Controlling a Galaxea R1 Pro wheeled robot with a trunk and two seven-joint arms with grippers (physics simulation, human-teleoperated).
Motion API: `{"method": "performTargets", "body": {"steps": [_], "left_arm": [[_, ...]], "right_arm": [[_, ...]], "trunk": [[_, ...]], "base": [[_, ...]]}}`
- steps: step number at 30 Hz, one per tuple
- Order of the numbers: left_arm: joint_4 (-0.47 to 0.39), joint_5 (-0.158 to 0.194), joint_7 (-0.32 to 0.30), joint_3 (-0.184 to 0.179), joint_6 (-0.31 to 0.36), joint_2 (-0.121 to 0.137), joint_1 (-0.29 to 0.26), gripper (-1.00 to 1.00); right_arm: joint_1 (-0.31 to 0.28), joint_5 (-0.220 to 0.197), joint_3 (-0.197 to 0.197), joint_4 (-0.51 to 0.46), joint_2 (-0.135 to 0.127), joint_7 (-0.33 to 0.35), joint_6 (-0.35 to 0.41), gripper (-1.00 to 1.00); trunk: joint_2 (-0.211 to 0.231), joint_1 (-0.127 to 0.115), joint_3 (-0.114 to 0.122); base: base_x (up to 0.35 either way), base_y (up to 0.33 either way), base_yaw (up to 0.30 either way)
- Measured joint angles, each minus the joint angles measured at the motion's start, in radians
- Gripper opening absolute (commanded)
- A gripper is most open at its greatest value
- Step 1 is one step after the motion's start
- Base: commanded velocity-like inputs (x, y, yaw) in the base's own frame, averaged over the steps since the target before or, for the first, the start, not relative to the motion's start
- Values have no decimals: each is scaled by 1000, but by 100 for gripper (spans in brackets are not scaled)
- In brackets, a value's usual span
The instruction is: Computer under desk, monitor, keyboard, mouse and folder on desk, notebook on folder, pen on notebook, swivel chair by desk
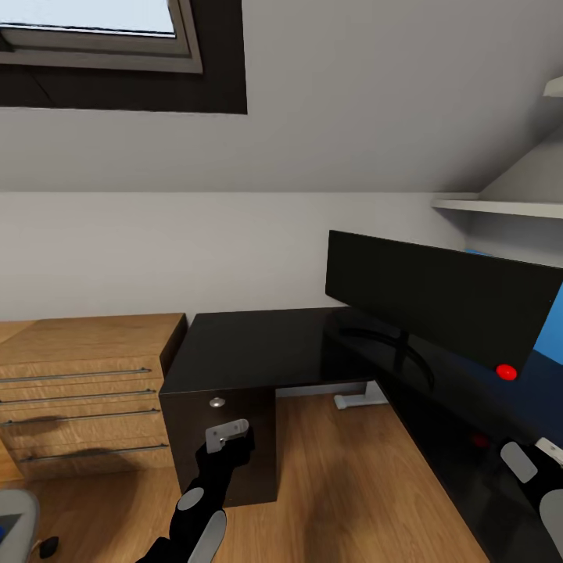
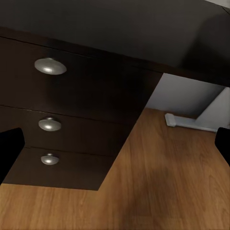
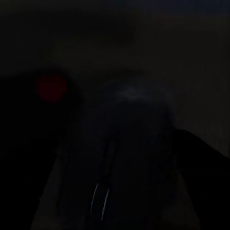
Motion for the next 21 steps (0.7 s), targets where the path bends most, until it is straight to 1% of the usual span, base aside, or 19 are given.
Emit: {"method": "performTargets", "body": {"steps": [15, 18, 21], "left_arm": [[0, 0, 0, 1, 0, 1, 0, 100], [0, 0, 0, 1, 0, 2, 0, 100], [0, 0, 0, 1, 0, 2, 0, 100]], "right_arm": [[0, 7, 5, -8, 8, 4, -2, -100], [-1, 25, 6, -14, 23, 4, -4, -100], [0, 26, 8, -27, 44, 7, -4, -100]], "trunk": [[0, 0, 0], [0, 0, 0], [0, 0, 0]], "base": [[0, 0, 0], [0, 0, 0], [0, 0, 0]]}}
